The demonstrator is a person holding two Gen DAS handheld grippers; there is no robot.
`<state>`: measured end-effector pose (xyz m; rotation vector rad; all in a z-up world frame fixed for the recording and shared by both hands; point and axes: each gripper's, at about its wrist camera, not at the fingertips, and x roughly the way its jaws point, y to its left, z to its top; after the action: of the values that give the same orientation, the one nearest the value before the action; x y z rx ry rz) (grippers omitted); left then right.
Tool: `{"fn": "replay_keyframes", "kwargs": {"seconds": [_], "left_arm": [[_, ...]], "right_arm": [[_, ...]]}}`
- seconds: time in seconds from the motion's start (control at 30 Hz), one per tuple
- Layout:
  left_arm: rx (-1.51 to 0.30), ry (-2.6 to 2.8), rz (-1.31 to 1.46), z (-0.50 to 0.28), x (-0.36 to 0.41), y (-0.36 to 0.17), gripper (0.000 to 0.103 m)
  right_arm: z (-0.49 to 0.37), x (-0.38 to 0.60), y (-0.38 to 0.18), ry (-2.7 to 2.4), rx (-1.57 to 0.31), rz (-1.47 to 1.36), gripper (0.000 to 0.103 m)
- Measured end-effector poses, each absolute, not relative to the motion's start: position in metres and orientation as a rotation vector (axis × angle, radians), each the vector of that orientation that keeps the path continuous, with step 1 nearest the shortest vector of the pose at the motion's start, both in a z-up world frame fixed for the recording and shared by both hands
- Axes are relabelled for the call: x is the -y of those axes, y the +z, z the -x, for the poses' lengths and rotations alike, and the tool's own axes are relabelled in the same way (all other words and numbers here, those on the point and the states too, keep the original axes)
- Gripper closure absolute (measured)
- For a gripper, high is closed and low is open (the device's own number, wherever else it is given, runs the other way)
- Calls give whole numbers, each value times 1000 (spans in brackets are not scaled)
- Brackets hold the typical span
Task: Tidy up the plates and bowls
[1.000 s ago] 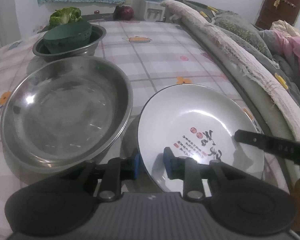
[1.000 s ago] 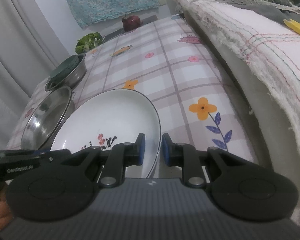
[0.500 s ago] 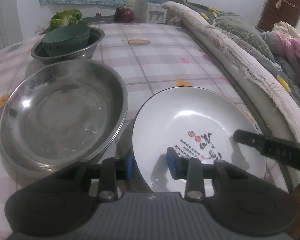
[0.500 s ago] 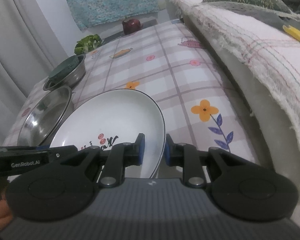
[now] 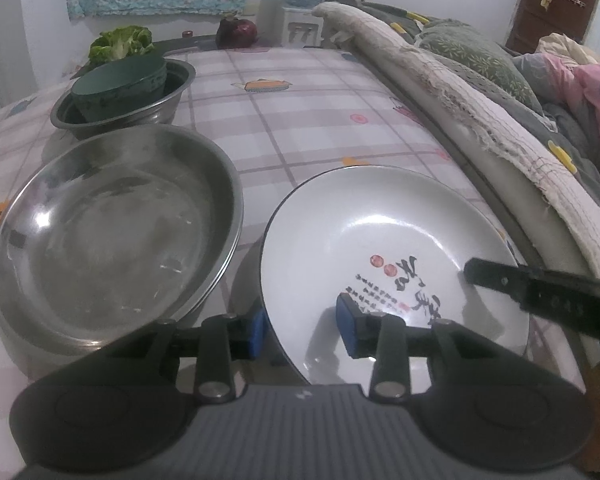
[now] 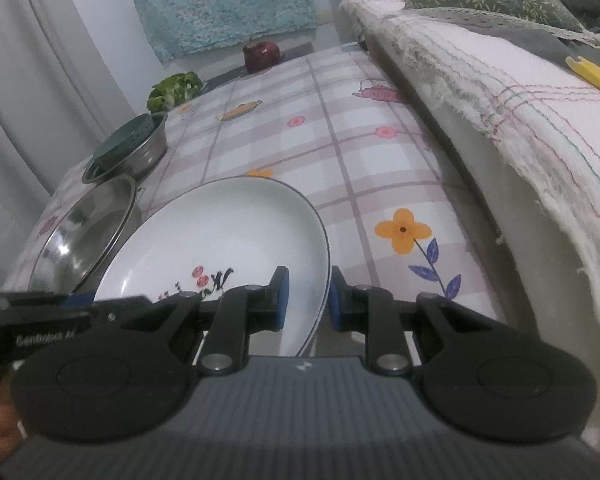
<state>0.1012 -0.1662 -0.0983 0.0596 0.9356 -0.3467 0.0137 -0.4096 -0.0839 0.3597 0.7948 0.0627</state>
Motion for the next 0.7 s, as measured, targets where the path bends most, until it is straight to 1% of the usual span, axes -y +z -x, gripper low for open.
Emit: {"fn": "replay_keyframes", "kwargs": {"seconds": [0.13, 0.23, 0.7], "left_arm": [[-922, -343, -66, -103, 170, -99, 60], [-910, -342, -72, -104, 171, -100, 58], [-926, -324, -101, -99, 175, -95, 59]], "right_arm": [[-12, 409, -85, 64, -793, -357, 81], [-10, 407, -85, 65, -789, -346, 79], [-9, 401, -76, 41, -788, -317, 78]]}}
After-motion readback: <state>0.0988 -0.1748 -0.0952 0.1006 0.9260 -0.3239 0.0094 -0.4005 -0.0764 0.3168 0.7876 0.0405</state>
